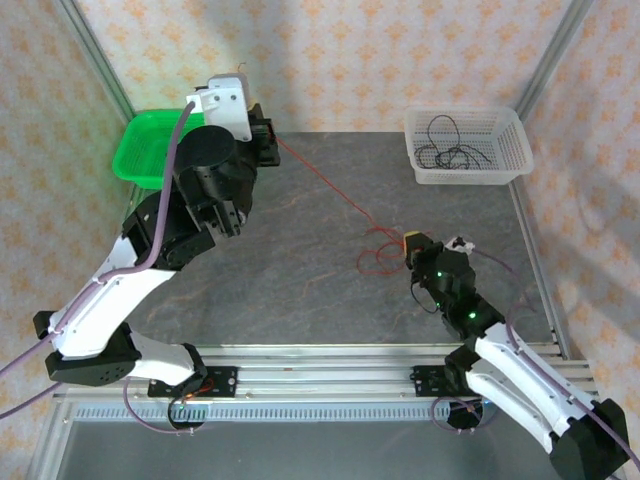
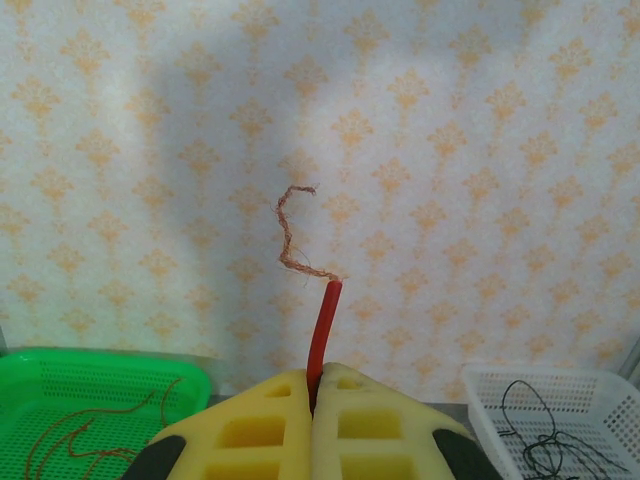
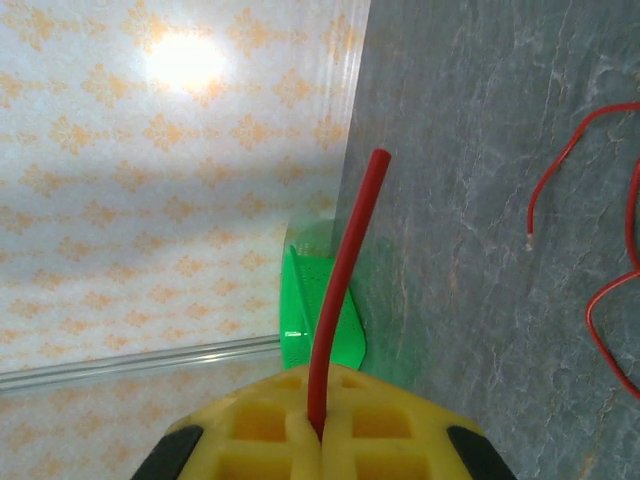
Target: Untangle the cables
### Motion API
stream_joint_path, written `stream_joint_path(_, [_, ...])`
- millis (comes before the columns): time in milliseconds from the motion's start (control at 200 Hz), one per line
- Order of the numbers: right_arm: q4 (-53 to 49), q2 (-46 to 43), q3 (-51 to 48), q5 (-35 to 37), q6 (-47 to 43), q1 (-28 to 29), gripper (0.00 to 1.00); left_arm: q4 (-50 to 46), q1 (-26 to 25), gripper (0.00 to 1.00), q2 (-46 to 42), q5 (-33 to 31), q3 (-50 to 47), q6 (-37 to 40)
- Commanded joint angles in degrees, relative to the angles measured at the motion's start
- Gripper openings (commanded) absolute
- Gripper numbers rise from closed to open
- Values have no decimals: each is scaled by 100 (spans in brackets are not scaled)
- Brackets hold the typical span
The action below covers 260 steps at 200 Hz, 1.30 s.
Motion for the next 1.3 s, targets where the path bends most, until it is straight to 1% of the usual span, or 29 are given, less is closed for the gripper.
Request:
stream_joint_path(0, [-569, -36, -186, 390, -226, -78, 0, 265, 15, 0, 4, -514, 95, 283])
stream_joint_path(235, [-559, 28, -302, 485, -396, -87, 0, 349, 22, 0, 177, -599, 292, 481])
stream_joint_path(260, [-559, 28, -302, 495, -436, -87, 3, 360, 23, 0, 204, -612, 321, 511])
stream_joint_path(315, [-553, 19, -294, 502, -556, -87, 12, 392, 17, 0, 283, -657, 389, 584])
stream_joint_path(405, [-559, 19, -240, 496, -840, -87, 33, 483, 17, 0, 429, -886, 509, 718])
stream_joint_path(501, [-620, -7, -133, 463, -1235, -87, 58, 562, 37, 0, 667, -1135, 744, 908])
stream_joint_path(621, [-708, -17, 7, 367, -1774, -87, 89, 656, 114, 0, 977, -1159, 1013, 1108])
stream_joint_path(661, [-755, -16, 46, 325, -1936, -87, 97, 635, 175, 0, 1104, -1121, 1144, 1137])
stream_joint_path(686, [-771, -14, 69, 297, -2033, -87, 100, 600, 233, 0, 1182, -1084, 1236, 1138])
stream_joint_path(796, [-774, 1, 93, 117, -2343, -87, 100, 299, 551, 0, 1578, -750, 1748, 1017])
stream_joint_path(886, [-739, 57, 102, 2, -2515, -87, 100, 23, 878, 0, 1943, -352, 2270, 888])
stream_joint_path(981, [-698, 165, 115, -130, -2666, -88, 100, 43, 1236, 0, 2240, -37, 2643, 921])
stream_joint_path(1186, [-662, 361, 104, -280, -2861, -87, 100, 678, 1917, 0, 2491, 627, 2729, 1105])
stream_joint_path(1236, [-682, 362, 102, -274, -2889, -85, 100, 951, 2048, 0, 2480, 828, 2634, 1198])
stream_joint_path(1296, [-721, 357, 104, -239, -2931, -87, 100, 1419, 2168, 0, 2413, 919, 2394, 1343])
